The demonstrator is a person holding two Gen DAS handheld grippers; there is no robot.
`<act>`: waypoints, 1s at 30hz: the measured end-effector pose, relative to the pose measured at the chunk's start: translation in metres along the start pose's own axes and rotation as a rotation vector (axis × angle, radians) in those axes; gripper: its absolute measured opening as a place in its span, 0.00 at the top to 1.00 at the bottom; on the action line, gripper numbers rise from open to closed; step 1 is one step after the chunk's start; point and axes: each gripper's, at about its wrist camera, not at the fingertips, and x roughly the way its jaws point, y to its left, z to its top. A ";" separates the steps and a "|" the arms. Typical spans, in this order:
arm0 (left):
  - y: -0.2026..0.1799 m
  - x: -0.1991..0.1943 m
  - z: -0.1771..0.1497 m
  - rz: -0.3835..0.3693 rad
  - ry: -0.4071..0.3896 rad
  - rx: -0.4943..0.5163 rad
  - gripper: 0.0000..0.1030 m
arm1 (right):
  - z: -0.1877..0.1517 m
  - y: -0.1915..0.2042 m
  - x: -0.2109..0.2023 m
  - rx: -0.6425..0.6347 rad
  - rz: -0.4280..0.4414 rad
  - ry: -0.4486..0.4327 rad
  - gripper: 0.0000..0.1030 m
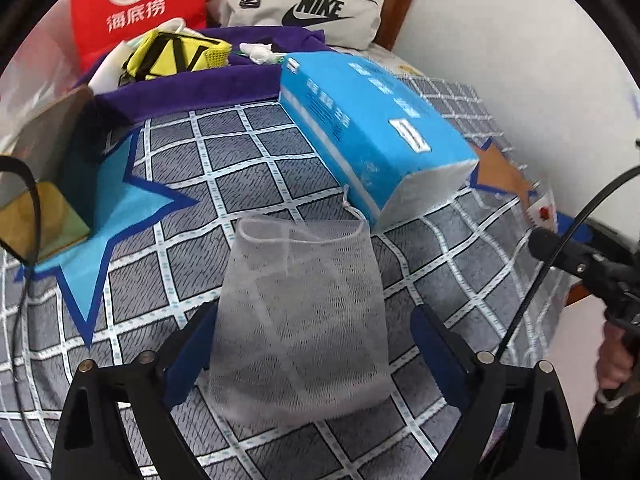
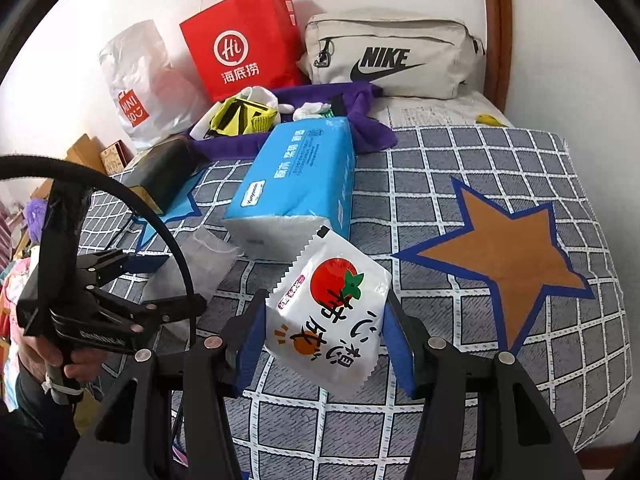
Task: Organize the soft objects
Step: 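Lift the tomato-print packet and mesh bag with both grippers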
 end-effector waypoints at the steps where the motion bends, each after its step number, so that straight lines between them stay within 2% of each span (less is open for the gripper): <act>1: -0.003 0.002 0.000 0.016 0.003 0.009 0.02 | -0.001 0.001 0.001 0.000 -0.001 0.004 0.47; 8: -0.019 0.008 -0.005 0.123 -0.004 0.103 0.01 | -0.008 -0.003 0.006 0.012 0.010 0.013 0.47; 12: -0.013 0.002 -0.003 0.144 -0.028 0.066 0.22 | -0.010 -0.007 0.004 0.019 0.010 0.009 0.47; 13: -0.010 -0.001 -0.004 0.143 -0.029 0.053 0.32 | -0.011 -0.007 0.003 0.018 0.008 0.007 0.47; 16: -0.003 -0.003 0.003 0.141 -0.037 0.028 0.53 | -0.010 -0.005 0.000 0.015 0.008 0.000 0.47; 18: 0.000 -0.005 0.005 0.124 -0.035 0.028 0.63 | -0.011 -0.003 -0.002 0.011 0.011 -0.005 0.47; 27: 0.005 -0.016 0.004 0.099 -0.028 0.018 0.80 | -0.010 0.014 -0.009 -0.017 0.026 -0.023 0.47; 30: 0.006 -0.024 0.003 0.094 -0.035 0.014 0.81 | -0.011 0.021 -0.009 -0.029 0.034 -0.018 0.47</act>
